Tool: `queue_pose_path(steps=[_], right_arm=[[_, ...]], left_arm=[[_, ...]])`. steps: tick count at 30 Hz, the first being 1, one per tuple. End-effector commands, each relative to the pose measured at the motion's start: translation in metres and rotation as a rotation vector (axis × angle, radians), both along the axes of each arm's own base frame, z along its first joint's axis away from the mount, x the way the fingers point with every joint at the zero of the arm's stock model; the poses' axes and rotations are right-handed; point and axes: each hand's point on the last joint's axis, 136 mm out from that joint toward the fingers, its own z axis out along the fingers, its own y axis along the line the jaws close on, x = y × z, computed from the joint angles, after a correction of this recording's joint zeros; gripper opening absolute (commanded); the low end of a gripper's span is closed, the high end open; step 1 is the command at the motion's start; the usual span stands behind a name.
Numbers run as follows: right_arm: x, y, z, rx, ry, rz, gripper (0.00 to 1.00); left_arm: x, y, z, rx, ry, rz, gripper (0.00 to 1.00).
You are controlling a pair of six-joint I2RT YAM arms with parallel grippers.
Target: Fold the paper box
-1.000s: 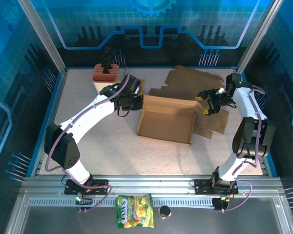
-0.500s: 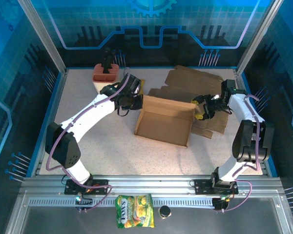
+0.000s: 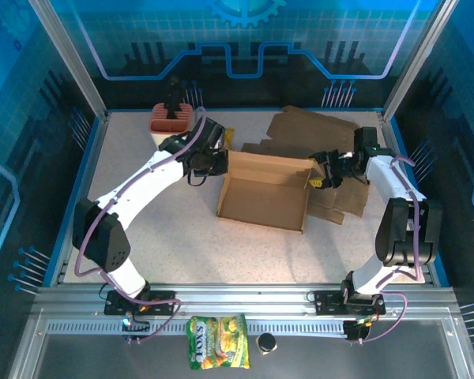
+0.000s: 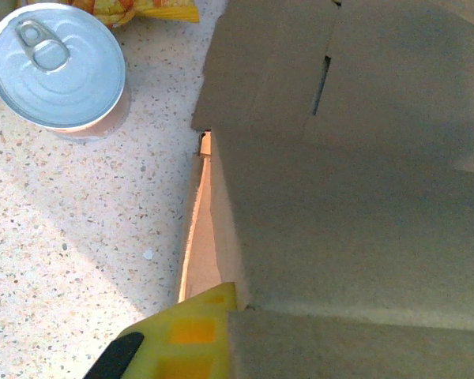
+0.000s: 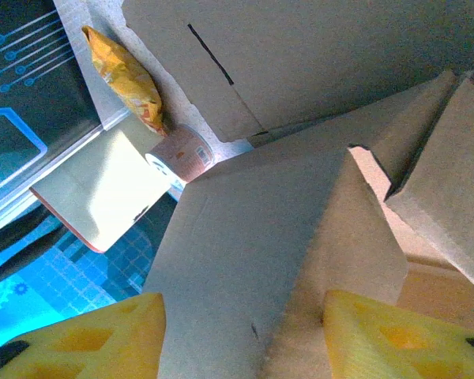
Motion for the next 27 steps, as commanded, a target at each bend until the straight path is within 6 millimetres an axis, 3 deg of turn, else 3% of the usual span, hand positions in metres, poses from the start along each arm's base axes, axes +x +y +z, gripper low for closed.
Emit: queue_pose_path(steps=[1,8,18,27], right_arm=[[0.002,0.027,0.036,0.110,-0.058,0.068,0.53],[0.005,0.028,0.030,0.107,-0.055,0.067,0.47],[0.015,0.032,0.007,0.054,-0.123,0.125,0.41],[-0.002,0.025,-0.018,-0.072,-0.117,0.237,0.36]], left_arm=[[-0.004,-0.024,0.025,-0.088,-0.027,-0.060,0.00],[-0.004,-0.026,0.020,-0.099,-0.029,-0.068,0.00],[-0.009,-0.036,-0.012,-0.124,-0.078,-0.131,0.00],[-0.025,-0.042,-0.030,-0.030,-0.162,-0.179,0.00]])
